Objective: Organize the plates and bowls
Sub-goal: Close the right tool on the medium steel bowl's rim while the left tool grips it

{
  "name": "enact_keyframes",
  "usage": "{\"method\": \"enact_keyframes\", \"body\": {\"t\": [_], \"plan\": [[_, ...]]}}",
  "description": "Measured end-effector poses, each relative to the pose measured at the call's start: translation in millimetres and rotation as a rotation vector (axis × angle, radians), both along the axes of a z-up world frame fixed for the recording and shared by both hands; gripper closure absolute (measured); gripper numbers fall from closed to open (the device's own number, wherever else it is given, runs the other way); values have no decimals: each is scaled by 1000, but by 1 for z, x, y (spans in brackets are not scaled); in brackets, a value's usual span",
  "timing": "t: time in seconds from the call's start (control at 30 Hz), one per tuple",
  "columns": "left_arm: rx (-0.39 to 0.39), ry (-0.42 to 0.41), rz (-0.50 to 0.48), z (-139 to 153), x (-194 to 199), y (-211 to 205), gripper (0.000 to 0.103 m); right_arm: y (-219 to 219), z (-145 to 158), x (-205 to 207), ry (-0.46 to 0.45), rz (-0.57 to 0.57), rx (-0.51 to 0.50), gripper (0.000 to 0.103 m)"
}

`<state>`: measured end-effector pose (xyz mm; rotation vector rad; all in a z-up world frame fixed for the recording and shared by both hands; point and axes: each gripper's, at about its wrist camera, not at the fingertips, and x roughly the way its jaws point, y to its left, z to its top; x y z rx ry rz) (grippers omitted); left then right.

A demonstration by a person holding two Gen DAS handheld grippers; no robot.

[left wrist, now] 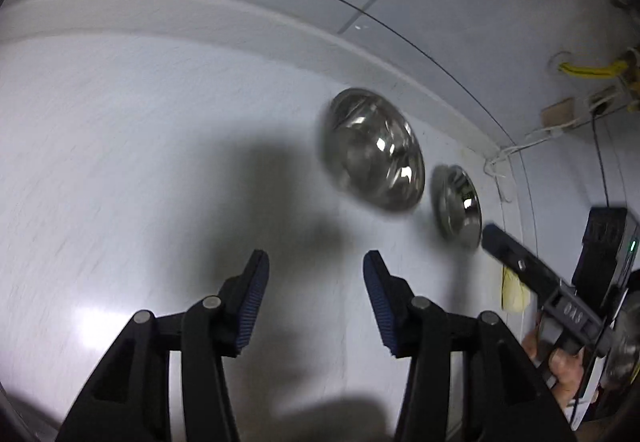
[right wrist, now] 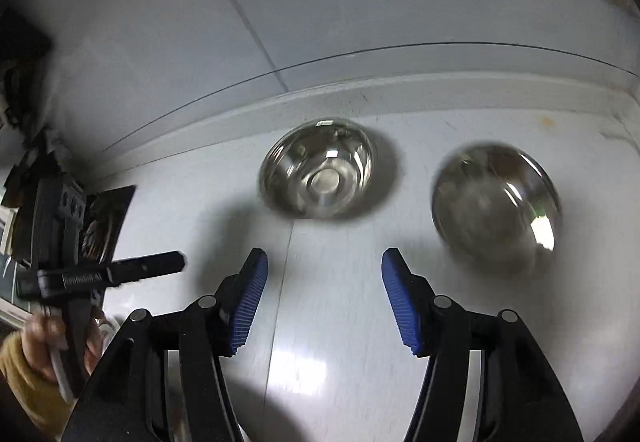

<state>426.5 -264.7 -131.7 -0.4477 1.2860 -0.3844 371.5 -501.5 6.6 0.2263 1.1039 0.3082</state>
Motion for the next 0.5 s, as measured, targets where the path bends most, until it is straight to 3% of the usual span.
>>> {"method": "enact_keyframes", "body": {"t": [0.17,0.37,0.4,0.43,0.47,0.5], "plan": [[4,31,62,-27,55,-21,56,6,-28,68,45,-10,-100,49],[-18,42,91,-48,82,-30,58,13,-56,92,104,48,-150,52],[-20,36,91,-48,84,-31,58,16,-59,93,111,52,-164,59],[-24,36,85,-49,87,-33,67,17,-64,94,120,56,-175,64],[-33,45,75,-53,90,-36,80,19,-69,95,133,62,-181,76],[-43,53,77,-56,92,-38,85,22,-73,96,142,71,-182,89]]}}
